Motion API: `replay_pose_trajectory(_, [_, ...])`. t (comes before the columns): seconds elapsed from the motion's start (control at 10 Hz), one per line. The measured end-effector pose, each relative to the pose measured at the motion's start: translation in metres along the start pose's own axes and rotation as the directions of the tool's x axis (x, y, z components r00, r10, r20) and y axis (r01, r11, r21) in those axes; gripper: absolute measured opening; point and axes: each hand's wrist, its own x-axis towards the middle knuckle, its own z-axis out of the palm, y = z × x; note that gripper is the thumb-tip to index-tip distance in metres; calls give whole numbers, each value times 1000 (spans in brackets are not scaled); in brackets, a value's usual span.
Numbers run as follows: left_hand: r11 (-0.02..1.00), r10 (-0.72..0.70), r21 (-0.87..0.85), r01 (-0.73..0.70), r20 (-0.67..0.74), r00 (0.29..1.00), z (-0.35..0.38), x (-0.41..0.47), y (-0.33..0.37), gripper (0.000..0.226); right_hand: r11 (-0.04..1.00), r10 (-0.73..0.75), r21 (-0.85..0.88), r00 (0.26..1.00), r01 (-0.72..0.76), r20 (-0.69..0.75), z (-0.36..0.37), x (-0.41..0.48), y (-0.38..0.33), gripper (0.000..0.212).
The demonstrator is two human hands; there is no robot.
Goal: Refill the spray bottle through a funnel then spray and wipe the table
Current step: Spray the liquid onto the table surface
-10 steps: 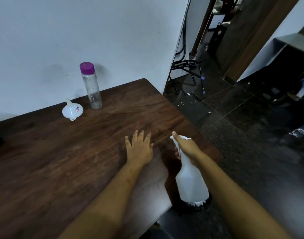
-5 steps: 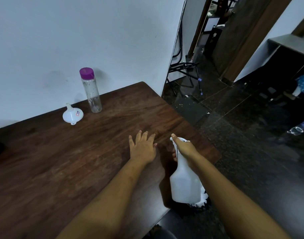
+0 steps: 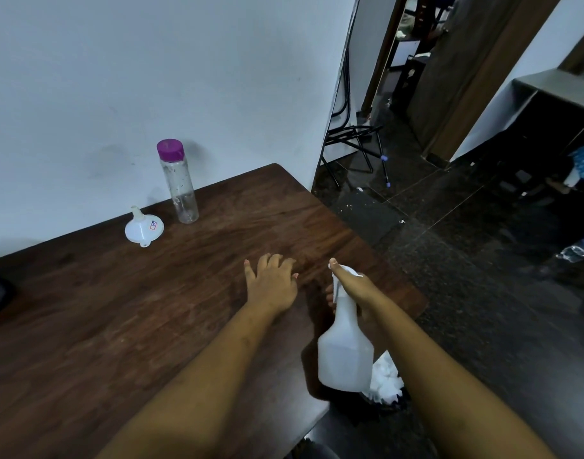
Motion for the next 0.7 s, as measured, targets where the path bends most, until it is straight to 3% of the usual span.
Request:
replay_pose_trajectory(0.1, [1000,1,10,-1,4,1000,2,-1,-5,44,999,-37,36,999,36,20,2,-3,2,37])
replay_pose_trajectory(0.3, [1000,-6,-3,6,31,1000,1,-2,-12,42,997,-28,-75,999,26,-19,7,-2,0,40])
replay_pose_trajectory(0.5, [1000,-4,-10,5,42,999,1,1,-14,42,1000,0,14,998,-1,56,-4,-10,2,38])
replay_pose_trajectory(0.6, [1000,-1,-15,2,38,999,2,0,-13,41,999,-30,-25,995,32,93,-7,-7,4,29])
replay_pose_trajectory(0.7, [1000,-2,-22,3,39,999,1,0,-15,42,998,-66,9,996,66,51,-5,-4,3,30])
